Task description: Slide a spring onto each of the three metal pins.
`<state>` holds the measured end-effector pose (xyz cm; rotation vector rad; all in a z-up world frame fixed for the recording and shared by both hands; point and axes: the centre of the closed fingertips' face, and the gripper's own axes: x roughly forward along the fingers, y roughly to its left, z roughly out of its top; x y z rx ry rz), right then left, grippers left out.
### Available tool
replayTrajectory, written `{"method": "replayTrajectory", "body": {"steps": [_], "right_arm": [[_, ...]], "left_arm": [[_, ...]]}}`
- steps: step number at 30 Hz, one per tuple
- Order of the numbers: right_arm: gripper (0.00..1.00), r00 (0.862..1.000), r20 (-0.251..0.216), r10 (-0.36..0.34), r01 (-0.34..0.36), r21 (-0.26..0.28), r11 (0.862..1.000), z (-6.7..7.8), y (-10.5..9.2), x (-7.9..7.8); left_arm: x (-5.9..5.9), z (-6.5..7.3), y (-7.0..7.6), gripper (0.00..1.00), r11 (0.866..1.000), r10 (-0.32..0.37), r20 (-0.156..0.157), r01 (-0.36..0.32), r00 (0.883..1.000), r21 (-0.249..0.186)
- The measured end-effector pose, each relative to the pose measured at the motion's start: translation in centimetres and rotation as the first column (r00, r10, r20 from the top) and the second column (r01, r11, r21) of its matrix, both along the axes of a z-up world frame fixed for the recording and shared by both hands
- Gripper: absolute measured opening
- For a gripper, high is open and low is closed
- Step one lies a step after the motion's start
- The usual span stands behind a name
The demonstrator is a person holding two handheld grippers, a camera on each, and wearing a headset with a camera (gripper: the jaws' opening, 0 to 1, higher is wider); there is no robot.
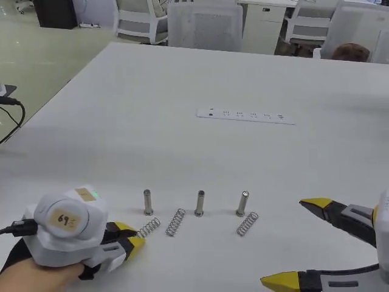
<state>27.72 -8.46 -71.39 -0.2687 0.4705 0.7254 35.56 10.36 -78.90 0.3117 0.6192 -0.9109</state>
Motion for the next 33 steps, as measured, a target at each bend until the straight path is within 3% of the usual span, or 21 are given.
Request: {"method": "replayTrajectory", "body": {"steps": [10, 21, 33], "right_arm": [[0.88, 1.0, 0.015, 0.009, -0.009, -0.004, 1.0, 0.7, 0.3, 0.0], [0.84, 0.999, 0.026, 0.044, -0.044, -0.018, 0.999, 1.3, 1.0, -0.1], [0.76, 0.99, 0.039, 0.138, -0.137, -0.03, 0.99, 2.2, 3.6, -0.6]], "left_arm": [[-0.5, 1.0, 0.2, 0.03, 0.999, -0.029, 0.014, 0.029, 0.999, -0.013], [-2.5, 3.6, -0.3, 0.03, 0.992, -0.118, 0.035, 0.12, 0.992, -0.039], [-5.3, 6.0, -1.9, 0.03, 0.959, -0.276, 0.089, 0.28, 0.957, -0.039]]}}
